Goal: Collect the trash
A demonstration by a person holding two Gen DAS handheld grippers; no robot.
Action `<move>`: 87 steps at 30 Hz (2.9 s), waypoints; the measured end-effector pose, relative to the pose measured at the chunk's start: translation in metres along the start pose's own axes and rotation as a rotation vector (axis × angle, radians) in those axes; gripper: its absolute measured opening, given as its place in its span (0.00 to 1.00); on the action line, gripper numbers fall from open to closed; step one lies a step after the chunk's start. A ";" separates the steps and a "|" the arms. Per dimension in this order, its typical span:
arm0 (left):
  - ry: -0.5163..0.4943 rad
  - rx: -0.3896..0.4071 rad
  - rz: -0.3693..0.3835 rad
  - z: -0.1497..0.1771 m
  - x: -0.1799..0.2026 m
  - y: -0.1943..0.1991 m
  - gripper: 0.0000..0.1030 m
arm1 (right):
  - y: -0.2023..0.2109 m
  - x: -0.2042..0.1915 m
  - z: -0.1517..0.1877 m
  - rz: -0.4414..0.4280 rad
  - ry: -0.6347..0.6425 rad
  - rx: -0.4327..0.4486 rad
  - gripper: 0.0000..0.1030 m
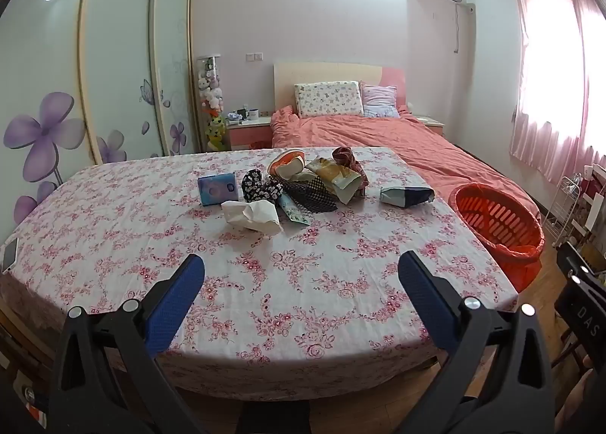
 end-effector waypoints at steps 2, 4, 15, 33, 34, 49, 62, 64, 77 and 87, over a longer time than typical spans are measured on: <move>-0.001 -0.001 0.000 0.000 0.000 0.000 0.98 | 0.000 0.000 0.000 0.000 0.000 0.001 0.96; 0.000 -0.003 0.000 0.000 0.000 0.000 0.98 | 0.000 0.000 0.000 0.001 0.001 0.000 0.96; 0.000 -0.001 -0.001 0.000 0.000 0.000 0.98 | 0.000 0.000 -0.001 0.000 0.002 0.003 0.96; 0.001 -0.005 0.000 0.000 0.000 0.000 0.98 | 0.000 0.000 0.000 0.003 0.005 0.003 0.96; 0.001 -0.005 0.000 0.000 0.000 0.000 0.98 | 0.000 0.000 0.000 0.003 0.005 0.003 0.96; 0.002 -0.009 0.001 0.001 0.000 0.000 0.98 | -0.001 -0.001 0.000 0.003 0.008 0.001 0.96; 0.003 -0.012 0.002 0.004 -0.001 -0.001 0.98 | -0.002 -0.001 -0.001 0.004 0.009 0.000 0.96; 0.003 -0.012 0.002 0.004 -0.001 -0.001 0.98 | -0.002 -0.001 -0.001 0.005 0.010 0.001 0.96; 0.003 -0.014 0.003 0.007 -0.001 -0.002 0.98 | -0.002 -0.001 -0.001 0.005 0.011 0.000 0.96; 0.003 -0.016 0.003 0.011 0.003 -0.007 0.98 | -0.003 -0.002 -0.001 0.006 0.012 -0.001 0.96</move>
Point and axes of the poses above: each gripper's, at about its wrist camera, not at the fingertips, and y roughly against the way its jaws point, x to its right, z to its underside, the point moved 6 cm from there along -y, roughly the way its jaws point
